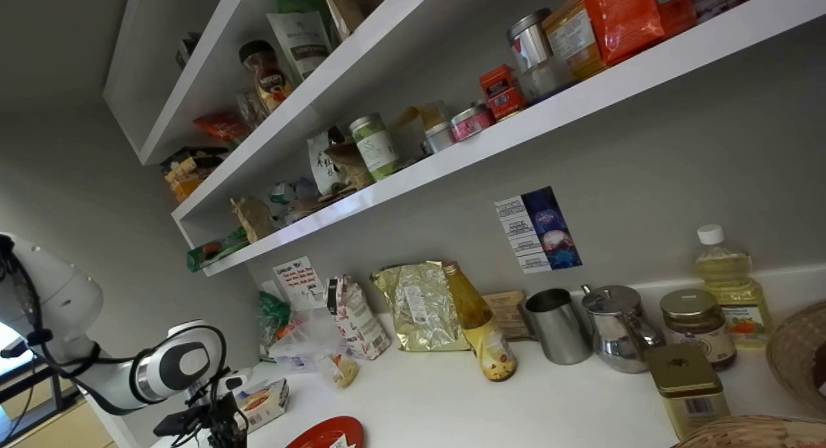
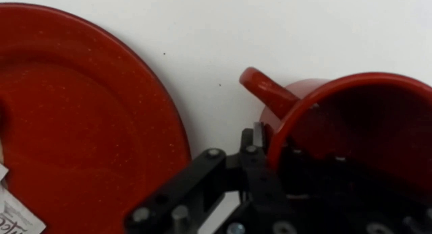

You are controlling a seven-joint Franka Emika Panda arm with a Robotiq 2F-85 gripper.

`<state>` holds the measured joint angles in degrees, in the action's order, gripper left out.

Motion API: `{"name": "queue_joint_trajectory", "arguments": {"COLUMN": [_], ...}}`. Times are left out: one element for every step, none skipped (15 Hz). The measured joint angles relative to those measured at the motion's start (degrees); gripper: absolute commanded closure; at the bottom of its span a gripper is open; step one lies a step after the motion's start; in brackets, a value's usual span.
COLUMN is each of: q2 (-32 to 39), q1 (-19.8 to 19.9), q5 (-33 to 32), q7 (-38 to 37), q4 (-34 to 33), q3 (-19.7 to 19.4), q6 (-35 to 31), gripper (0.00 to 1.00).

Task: Put the red mug on the red plate.

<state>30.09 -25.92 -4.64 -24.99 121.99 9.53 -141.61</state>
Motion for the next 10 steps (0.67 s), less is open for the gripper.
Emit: {"name": "queue_joint_trajectory", "arguments": {"q2": [-0.92, -2.19, -3.76, -5.57, -7.37, -9.14, -10.78, -12.18, -13.40, -14.39], "q1": [0.50, 1.04, 1.59, 2.13, 2.64, 3.15, 3.67, 4.20, 4.78, 5.39], "q5": [0.55, 0.96, 1.29, 1.51, 1.62, 1.63, 1.63, 1.63, 1.62, 1.59], "q7": [0.37, 0.63, 0.85, 1.05, 1.14, 1.15, 1.16, 1.16, 1.16, 1.16], "q4": [-0.01, 0.01, 0.06, 0.15, 0.29, 0.48, 0.85, 1.37, 2.11, 3.01], "q3": [0.03, 0.06, 0.09, 0.10, 0.10, 0.10, 0.07, 0.06, 0.00, -0.12], "q6": [0.02, 0.06, 0.16, 0.34, 0.67, 1.12, 1.51, 1.83, 2.08, 2.24], "gripper": [0.98, 0.98, 0.98, 0.98, 0.98, 0.98, 0.98, 0.98, 0.98, 0.98]}}
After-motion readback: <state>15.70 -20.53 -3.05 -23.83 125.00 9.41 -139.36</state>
